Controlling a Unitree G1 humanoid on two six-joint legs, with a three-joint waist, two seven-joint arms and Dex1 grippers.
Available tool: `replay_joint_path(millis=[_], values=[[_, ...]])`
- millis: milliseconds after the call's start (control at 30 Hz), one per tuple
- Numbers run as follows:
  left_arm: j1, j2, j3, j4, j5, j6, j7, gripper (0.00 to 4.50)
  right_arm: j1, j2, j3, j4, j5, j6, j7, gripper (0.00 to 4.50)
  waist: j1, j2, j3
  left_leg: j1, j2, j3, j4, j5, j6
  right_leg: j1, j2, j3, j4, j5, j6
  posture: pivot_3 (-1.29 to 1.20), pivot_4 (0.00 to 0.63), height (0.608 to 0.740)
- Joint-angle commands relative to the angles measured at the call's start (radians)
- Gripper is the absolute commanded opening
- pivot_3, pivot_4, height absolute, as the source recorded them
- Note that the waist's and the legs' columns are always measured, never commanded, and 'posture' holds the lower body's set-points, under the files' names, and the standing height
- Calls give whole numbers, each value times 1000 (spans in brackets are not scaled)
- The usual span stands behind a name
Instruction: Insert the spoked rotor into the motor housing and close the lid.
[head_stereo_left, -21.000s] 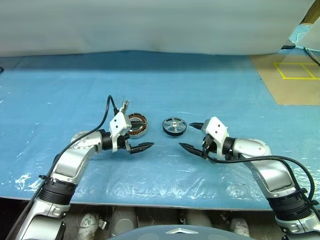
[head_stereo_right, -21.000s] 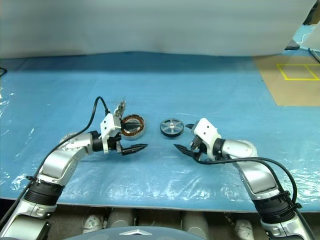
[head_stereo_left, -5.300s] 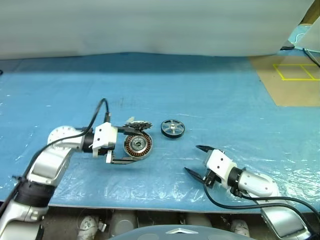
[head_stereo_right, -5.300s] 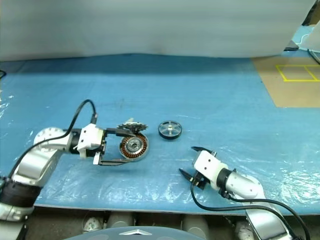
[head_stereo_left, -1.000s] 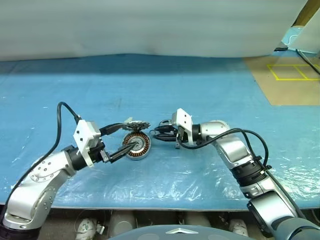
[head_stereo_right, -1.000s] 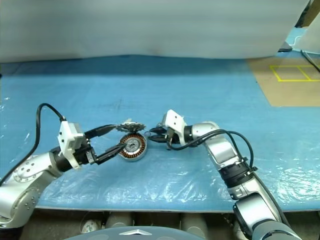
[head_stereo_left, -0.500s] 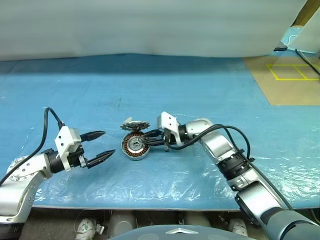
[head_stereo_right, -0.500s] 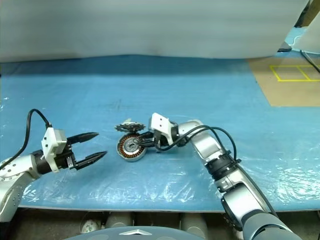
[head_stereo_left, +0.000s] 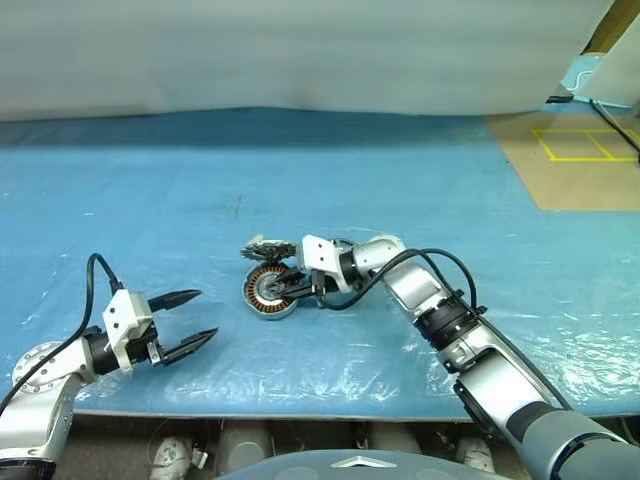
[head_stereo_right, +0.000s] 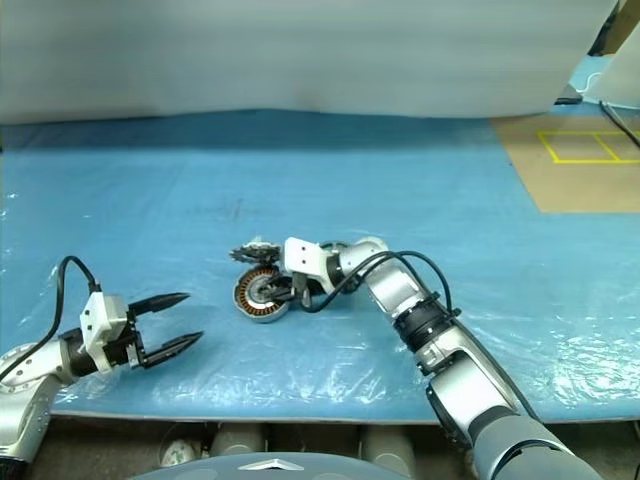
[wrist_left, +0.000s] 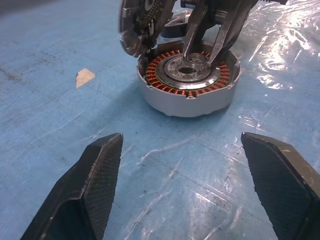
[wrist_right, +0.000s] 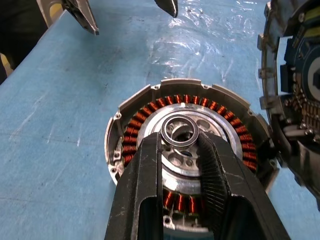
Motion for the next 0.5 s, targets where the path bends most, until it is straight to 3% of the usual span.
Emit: replay_joint_path(millis=[33, 500], values=[[-2, -7, 3, -6, -1, -26, -1, 3981, -19, -2, -14, -9, 0, -24, 11, 660, 0, 0, 0, 0, 0, 0, 0, 0, 0, 0, 0, 0, 0, 0, 0, 0, 150, 740], [-11, -29, -22, 3, 31, -39, 27, 3981, -34, 24, -31, 3, 7, -7, 5, 660, -1, -1, 0, -1, 1, 3, 0, 0, 0, -4, 0, 2, 2, 0, 0, 0, 150, 740]])
